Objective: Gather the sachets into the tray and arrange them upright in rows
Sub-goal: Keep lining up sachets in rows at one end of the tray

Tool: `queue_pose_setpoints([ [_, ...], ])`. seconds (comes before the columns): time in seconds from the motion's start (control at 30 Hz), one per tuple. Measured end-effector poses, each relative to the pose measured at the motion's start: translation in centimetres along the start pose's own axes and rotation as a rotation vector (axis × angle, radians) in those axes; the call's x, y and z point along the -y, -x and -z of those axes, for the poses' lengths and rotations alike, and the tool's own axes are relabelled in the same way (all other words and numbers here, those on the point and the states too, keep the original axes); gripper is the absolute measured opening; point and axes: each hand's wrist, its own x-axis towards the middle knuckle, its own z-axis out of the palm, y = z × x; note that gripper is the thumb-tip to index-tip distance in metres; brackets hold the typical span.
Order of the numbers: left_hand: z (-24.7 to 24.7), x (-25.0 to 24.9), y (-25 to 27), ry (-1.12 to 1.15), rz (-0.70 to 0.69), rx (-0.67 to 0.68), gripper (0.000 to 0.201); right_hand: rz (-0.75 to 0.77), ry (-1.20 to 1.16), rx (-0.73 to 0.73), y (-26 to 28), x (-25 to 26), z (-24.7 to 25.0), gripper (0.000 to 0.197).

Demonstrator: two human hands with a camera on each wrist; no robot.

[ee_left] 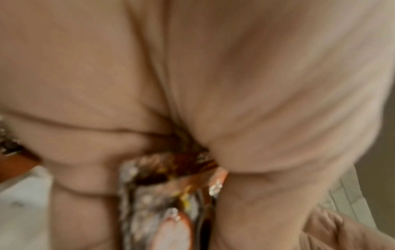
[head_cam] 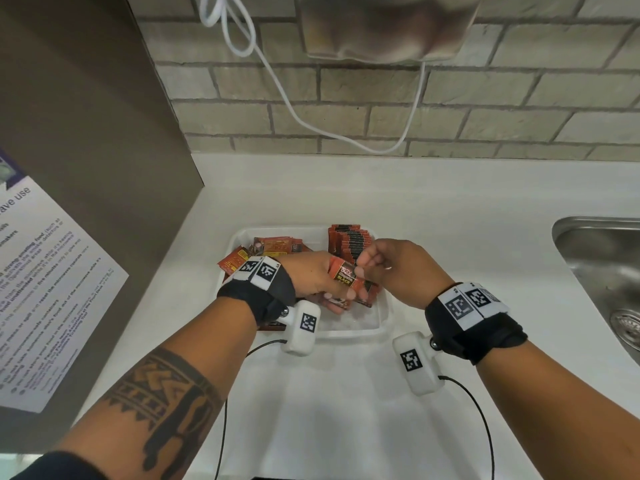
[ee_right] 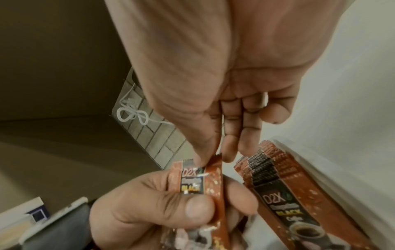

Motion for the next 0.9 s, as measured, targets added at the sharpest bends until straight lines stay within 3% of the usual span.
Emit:
queue_pose_setpoints([
  [0.1,-0.3,0.2,0.0,0.059,-0.068,-0.036,0.021,0.027,-0.036,-0.051,-0.4,0.4,0.1,0.005],
  [0.3,0.1,0.3,0.3,-0.06,-0.07,-0.167,0.017,0.003,0.036,-0.057,-0.5,0.7,0.4,0.008],
  [0.5,2.6,0.1,1.1,-0.793,0.196,-0.279,0.04,-0.024,0.2,-0.037,0.1,0.2,0.2,0.017],
  [0.63,1.9,-0.4,0.8,-0.943,0.347,-0.22,0.032,-0.079,0.181,0.014,0.2,-0.6,-0.3,0.014],
  [0.9,-1.7,-1.4,-1.9,-0.917,0.273,-0.015,0.037,-0.09,0.342,0.04,-0.7,-1.0,-1.1,0.006],
])
